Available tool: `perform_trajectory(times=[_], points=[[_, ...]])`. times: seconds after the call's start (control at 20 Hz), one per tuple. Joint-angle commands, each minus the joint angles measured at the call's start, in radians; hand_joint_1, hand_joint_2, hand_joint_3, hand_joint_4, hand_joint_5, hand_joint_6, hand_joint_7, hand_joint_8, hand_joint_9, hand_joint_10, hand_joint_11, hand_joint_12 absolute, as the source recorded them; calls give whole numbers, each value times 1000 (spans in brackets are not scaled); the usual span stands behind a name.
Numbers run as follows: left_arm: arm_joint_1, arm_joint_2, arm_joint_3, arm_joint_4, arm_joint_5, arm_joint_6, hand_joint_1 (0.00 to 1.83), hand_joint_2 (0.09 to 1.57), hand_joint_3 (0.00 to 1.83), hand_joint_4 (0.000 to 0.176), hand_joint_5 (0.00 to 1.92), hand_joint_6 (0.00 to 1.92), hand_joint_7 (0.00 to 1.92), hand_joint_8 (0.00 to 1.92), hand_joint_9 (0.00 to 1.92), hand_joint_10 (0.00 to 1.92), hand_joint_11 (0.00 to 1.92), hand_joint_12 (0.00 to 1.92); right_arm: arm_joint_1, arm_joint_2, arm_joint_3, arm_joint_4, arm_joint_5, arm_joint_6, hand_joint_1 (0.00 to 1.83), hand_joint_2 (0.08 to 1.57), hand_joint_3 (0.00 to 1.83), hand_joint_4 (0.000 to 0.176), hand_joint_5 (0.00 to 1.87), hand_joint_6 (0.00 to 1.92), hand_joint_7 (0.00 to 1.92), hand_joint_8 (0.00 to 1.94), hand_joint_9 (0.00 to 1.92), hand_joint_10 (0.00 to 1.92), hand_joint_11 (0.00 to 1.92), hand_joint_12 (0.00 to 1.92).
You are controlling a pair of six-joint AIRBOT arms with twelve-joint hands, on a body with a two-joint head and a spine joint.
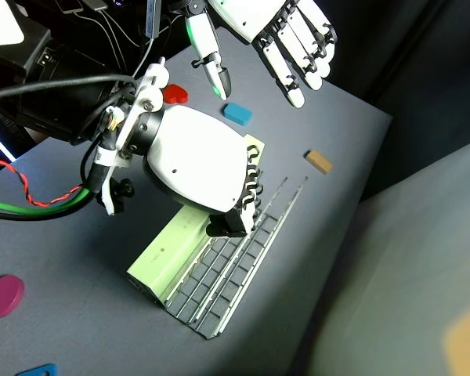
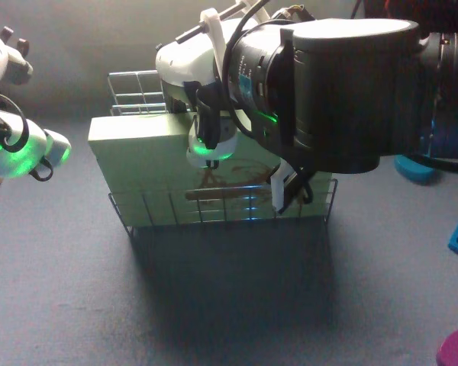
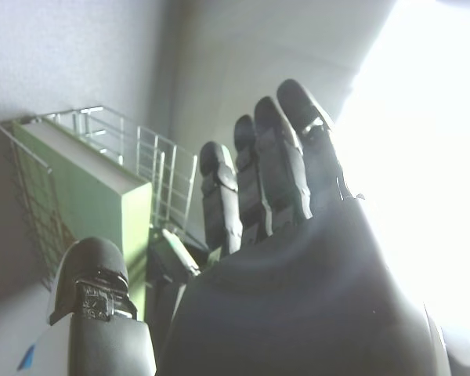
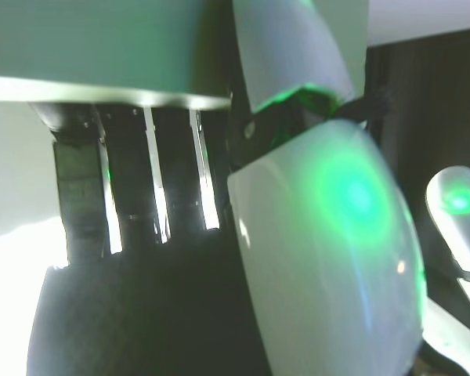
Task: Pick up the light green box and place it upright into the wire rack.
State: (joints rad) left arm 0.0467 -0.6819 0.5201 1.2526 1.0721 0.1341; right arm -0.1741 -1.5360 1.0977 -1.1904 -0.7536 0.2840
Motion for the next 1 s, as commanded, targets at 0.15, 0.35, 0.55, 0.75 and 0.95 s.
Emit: perform_trajectory(times=[0.15,0.35,0.55,0.75,0.95], points=[[-6,4,-4,98,-8,-10,140,1169,0,73,327,7,253,1,239,1,0,741,2,-3,4,-86,23,-4,1362,1164,0,0,853,950,869,1204,838,1439,783,1504],[-9,4,-3,97,-8,-16,144,1168,0,74,319,1,252,0,238,0,0,759,0,-2,4,-86,23,-10,1358,1176,1,0,788,1044,848,1219,841,1443,785,1516],[-5,4,-4,93,-8,-16,145,1168,0,72,329,4,252,0,238,0,0,760,-3,-1,2,-88,24,-13,1216,1216,0,0,694,1247,865,1300,739,1244,708,1527],[-2,4,-6,90,-8,-16,146,1170,1,72,330,4,257,2,238,0,0,760,-6,1,-7,-113,24,-13,1159,1233,0,0,693,1294,828,1358,658,1102,679,1510],[-2,4,-6,85,-8,-16,148,1176,3,72,329,2,262,3,241,1,0,765,-7,8,-13,-120,24,-13,915,1094,0,0,713,290,723,505,580,851,526,1444]])
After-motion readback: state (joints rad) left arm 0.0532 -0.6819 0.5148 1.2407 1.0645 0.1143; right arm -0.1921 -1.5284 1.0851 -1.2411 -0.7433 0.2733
